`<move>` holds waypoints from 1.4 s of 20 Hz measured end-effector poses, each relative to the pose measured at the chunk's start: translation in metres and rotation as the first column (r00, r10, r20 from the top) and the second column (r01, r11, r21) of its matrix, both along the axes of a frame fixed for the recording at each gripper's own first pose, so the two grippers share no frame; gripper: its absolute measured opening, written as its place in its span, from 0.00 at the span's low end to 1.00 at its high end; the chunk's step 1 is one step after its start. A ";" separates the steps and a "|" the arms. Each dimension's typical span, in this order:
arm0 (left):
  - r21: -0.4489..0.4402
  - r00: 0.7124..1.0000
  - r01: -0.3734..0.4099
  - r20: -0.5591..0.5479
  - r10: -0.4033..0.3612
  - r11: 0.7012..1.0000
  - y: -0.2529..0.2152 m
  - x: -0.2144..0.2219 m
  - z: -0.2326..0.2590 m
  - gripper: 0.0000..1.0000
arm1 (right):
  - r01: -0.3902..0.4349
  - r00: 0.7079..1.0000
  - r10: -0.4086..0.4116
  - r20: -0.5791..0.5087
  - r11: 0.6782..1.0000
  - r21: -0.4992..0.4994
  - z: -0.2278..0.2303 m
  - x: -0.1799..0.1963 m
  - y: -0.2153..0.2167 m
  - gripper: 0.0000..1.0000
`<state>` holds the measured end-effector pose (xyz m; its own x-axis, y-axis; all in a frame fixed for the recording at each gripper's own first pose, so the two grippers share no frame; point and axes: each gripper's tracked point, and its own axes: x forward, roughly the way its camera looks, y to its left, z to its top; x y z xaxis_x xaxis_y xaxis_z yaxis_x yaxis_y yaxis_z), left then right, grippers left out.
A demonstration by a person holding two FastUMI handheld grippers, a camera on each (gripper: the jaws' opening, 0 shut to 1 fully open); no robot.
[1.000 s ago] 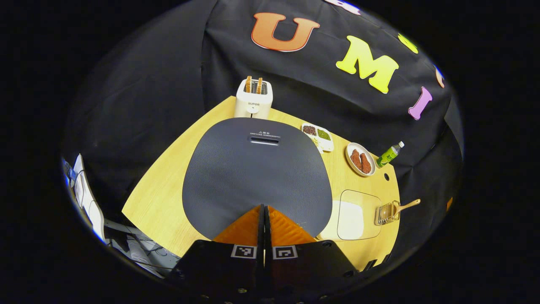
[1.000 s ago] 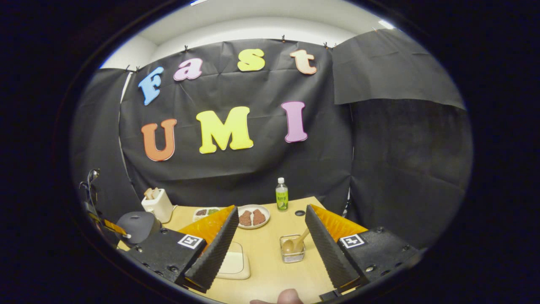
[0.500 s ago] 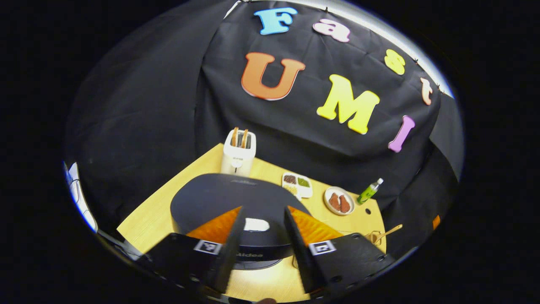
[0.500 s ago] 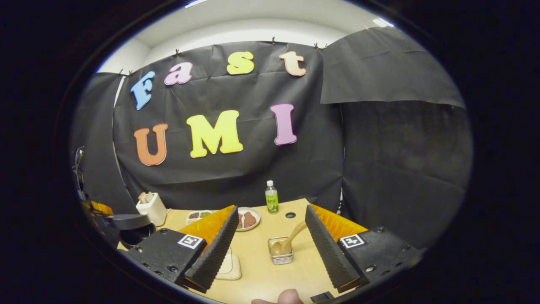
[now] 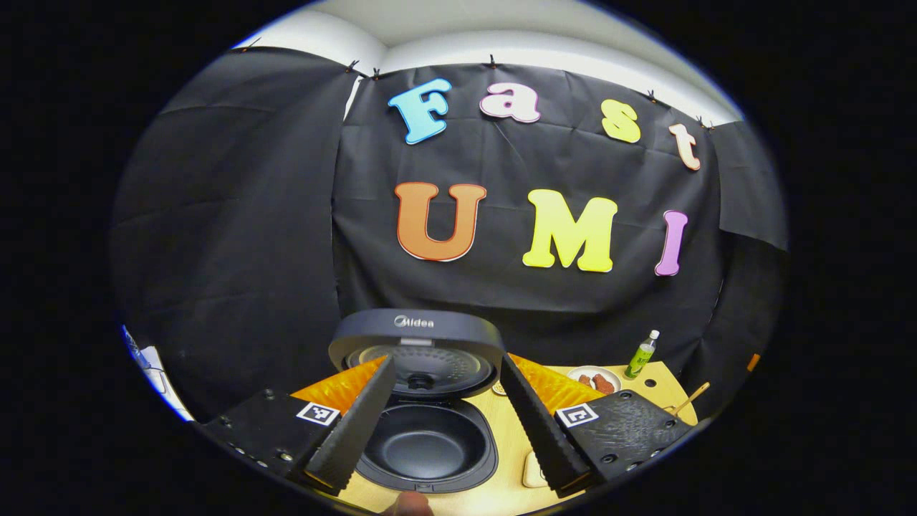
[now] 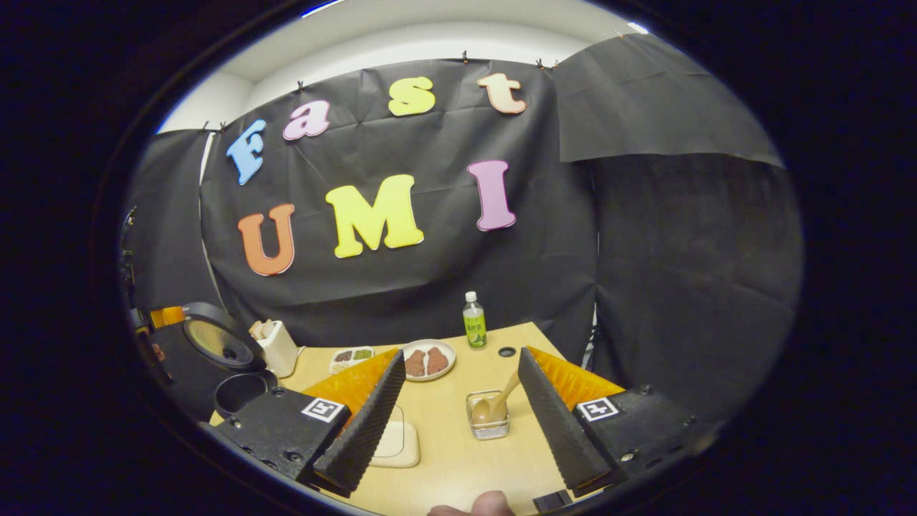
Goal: Close the left gripper, press the button to open the rice cooker; take a wooden spoon from the chopstick holder with the right hand, scoop a spoonful of rice and pour it into the rice cooker, then put the wooden spoon back into the chopstick holder.
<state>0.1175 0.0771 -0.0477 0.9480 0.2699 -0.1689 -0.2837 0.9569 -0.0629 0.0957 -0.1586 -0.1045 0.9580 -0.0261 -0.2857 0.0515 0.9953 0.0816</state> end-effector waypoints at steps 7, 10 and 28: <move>0.004 0.998 0.035 0.057 -0.035 0.999 -0.034 -0.019 0.014 0.95 | -0.004 0.999 0.005 -0.049 1.000 0.026 -0.022 0.011 -0.013 1.00; 0.004 0.997 0.044 0.070 -0.044 0.999 -0.045 -0.026 0.016 0.95 | -0.015 0.996 0.018 -0.090 0.999 0.031 -0.045 0.024 -0.024 1.00; 0.029 0.998 0.022 -0.055 -0.021 0.999 -0.091 -0.009 -0.007 0.95 | 0.045 0.927 0.006 -0.375 0.991 0.127 -0.229 0.156 -0.077 0.84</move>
